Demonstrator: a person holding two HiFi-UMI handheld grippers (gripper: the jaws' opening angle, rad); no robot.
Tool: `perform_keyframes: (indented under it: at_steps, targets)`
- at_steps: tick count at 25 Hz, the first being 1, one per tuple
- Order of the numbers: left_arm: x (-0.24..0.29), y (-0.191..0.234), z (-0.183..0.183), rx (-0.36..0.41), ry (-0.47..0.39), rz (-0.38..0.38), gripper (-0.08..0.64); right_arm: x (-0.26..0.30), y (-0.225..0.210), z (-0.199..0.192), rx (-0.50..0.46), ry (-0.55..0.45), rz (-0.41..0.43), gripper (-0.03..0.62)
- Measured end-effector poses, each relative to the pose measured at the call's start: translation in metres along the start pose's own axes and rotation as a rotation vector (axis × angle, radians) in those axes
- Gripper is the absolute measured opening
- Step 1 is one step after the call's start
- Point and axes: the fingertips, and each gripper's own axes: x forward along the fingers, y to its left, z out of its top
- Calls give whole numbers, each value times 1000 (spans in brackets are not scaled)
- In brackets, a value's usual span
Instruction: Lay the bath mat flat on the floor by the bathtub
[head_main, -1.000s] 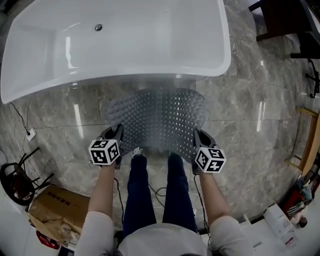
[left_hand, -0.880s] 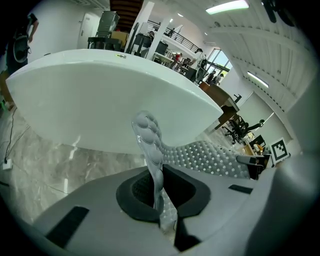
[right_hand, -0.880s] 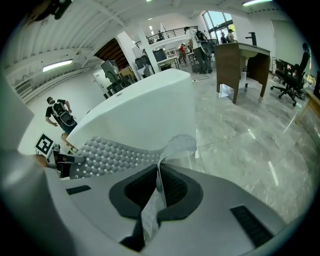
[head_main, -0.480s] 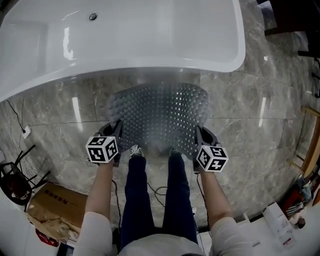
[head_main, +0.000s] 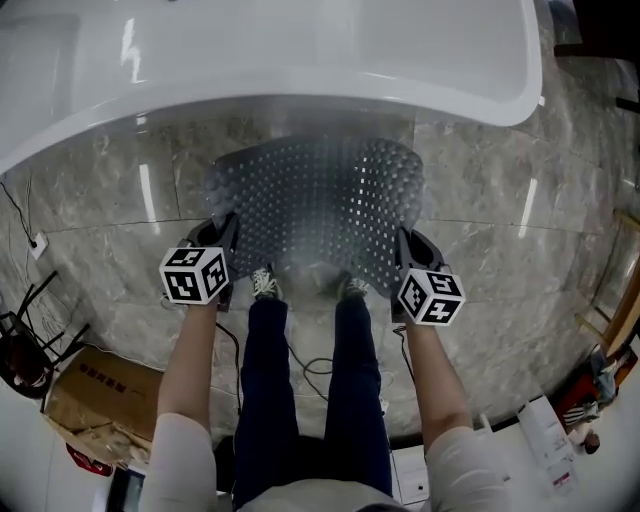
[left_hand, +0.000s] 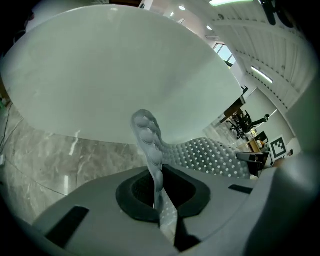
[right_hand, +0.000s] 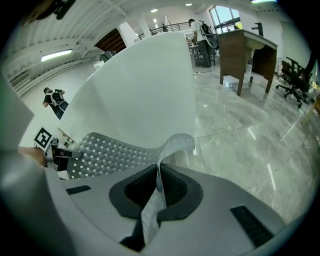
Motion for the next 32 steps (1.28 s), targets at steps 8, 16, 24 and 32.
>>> perform_keyframes:
  at_steps: [8, 16, 24, 32]
  targets:
    - [43, 17, -17, -10, 25, 1, 44, 44, -25, -21, -14, 10, -24, 40]
    - [80, 32, -23, 42, 46, 11, 44, 74, -49, -37, -3, 11, -48, 40]
    - [107, 43, -33, 51, 57, 27, 44, 97, -63, -48, -21, 15, -71, 40]
    - [127, 67, -41, 58, 68, 68, 44, 119, -77, -59, -67, 28, -95, 40]
